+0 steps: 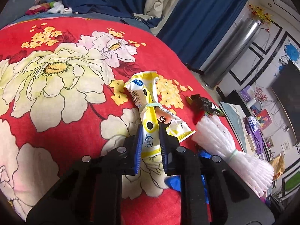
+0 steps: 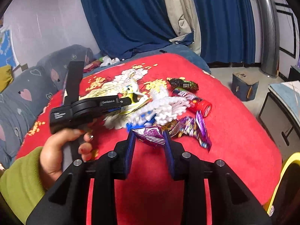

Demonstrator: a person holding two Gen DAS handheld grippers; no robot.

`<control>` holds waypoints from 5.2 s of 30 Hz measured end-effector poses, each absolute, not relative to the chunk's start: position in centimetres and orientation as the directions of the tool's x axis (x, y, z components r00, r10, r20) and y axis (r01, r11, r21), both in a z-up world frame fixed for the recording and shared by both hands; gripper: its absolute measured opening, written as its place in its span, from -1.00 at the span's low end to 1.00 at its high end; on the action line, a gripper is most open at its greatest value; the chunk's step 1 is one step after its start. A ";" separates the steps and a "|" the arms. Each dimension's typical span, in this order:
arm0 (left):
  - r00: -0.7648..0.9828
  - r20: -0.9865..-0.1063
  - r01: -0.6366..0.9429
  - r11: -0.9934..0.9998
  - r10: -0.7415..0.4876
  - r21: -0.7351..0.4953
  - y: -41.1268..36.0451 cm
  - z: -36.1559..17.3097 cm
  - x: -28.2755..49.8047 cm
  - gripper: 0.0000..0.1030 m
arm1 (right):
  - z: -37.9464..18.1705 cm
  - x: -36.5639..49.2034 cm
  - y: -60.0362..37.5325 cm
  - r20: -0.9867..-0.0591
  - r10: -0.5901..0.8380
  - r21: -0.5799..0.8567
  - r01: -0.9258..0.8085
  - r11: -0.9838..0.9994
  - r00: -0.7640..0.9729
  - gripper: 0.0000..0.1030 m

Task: Collect trash
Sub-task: 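Grasp the yellow snack bag with the left tool while the right tool grasps a purple wrapper, then carry the yellow snack bag and purple wrapper with both tools over the bin, then open both tools to drop the snack bag and wrapper into the bin, then move both open tools back over the trash on the bedspread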

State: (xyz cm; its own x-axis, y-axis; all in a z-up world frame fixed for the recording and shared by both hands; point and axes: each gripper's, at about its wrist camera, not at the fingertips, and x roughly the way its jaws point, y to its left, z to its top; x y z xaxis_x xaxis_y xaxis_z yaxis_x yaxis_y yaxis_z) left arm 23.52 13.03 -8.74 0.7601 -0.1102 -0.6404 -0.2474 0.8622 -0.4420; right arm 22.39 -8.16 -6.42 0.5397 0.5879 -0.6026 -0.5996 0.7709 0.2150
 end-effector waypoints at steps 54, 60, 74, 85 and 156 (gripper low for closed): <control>0.804 -0.440 0.276 0.906 -0.401 -0.321 -3.0 0.7 16.4 -0.81 | -0.2 16.7 -24.0 -0.494 0.442 0.179 -0.411 0.894 0.748 -0.54; 0.784 -0.447 0.317 0.897 -0.431 -0.309 -4.8 0.4 16.0 -0.81 | -0.1 16.6 -25.6 -0.484 0.405 0.177 -0.367 0.913 0.775 -0.54; 0.724 -0.478 0.419 0.868 -0.497 -0.267 -9.6 -0.8 14.8 -0.81 | -0.4 16.4 -31.1 -0.478 0.293 0.176 -0.236 0.956 0.828 -0.54; 0.681 -0.508 0.476 0.846 -0.528 -0.241 -12.8 -1.8 14.6 -0.81 | -1.7 16.2 -35.0 -0.500 0.235 0.214 -0.144 0.966 0.833 -0.54; 0.598 -0.605 0.508 0.833 -0.525 -0.221 -18.7 -6.4 16.5 0.79 | -6.6 17.3 -41.4 -0.600 0.076 0.257 0.101 0.961 0.796 0.15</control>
State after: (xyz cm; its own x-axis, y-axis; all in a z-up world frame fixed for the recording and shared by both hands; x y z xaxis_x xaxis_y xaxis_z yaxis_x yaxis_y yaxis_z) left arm 16.54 -18.71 -6.37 0.5983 -0.5255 -0.6049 0.5078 0.8326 -0.2210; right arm 17.29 -41.39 -6.61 0.7963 0.0765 -0.6001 0.1012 0.9612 0.2568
